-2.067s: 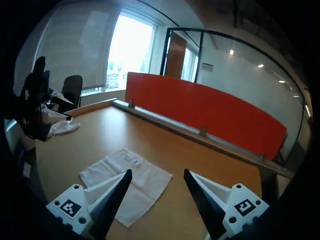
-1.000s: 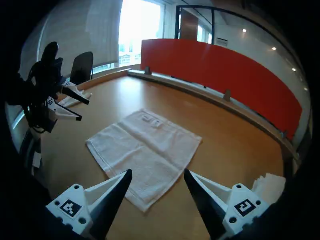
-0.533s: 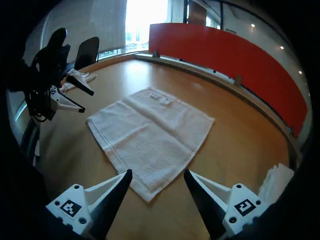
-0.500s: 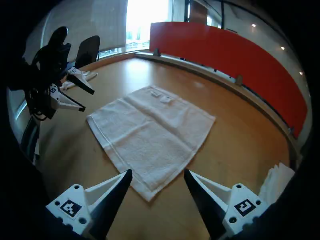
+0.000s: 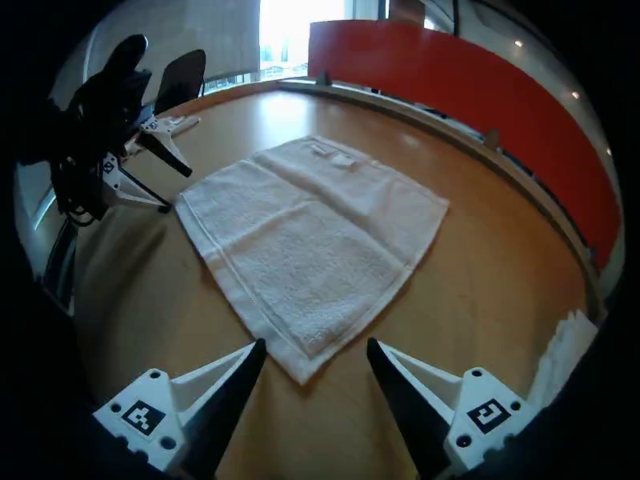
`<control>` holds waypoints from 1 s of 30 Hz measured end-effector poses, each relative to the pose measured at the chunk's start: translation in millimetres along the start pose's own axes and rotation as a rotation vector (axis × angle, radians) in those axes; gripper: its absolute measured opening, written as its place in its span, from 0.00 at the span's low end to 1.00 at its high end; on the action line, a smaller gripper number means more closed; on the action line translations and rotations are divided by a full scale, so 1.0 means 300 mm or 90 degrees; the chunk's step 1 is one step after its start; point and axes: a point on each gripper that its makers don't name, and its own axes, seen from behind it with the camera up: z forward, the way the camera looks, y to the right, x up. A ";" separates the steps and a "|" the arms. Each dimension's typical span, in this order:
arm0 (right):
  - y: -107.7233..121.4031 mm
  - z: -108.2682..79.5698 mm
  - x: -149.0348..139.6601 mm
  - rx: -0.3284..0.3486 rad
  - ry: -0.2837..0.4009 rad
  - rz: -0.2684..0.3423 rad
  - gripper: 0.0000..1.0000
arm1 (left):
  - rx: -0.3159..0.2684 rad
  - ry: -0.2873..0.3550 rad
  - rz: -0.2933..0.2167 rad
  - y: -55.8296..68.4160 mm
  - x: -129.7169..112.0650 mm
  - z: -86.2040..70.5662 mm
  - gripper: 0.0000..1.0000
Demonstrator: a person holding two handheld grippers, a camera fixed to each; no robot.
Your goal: Fold towel
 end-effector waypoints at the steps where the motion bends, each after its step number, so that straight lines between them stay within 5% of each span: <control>1: -0.001 0.002 -0.002 0.002 -0.001 0.001 0.96 | 0.000 -0.003 0.001 0.002 -0.002 0.004 0.97; 20: -0.022 0.014 -0.016 0.025 -0.001 0.001 0.67 | -0.004 -0.023 0.002 0.014 -0.011 0.019 0.94; 30: -0.029 0.011 -0.015 0.026 0.000 0.003 0.60 | -0.009 -0.031 0.008 0.044 -0.007 0.020 0.66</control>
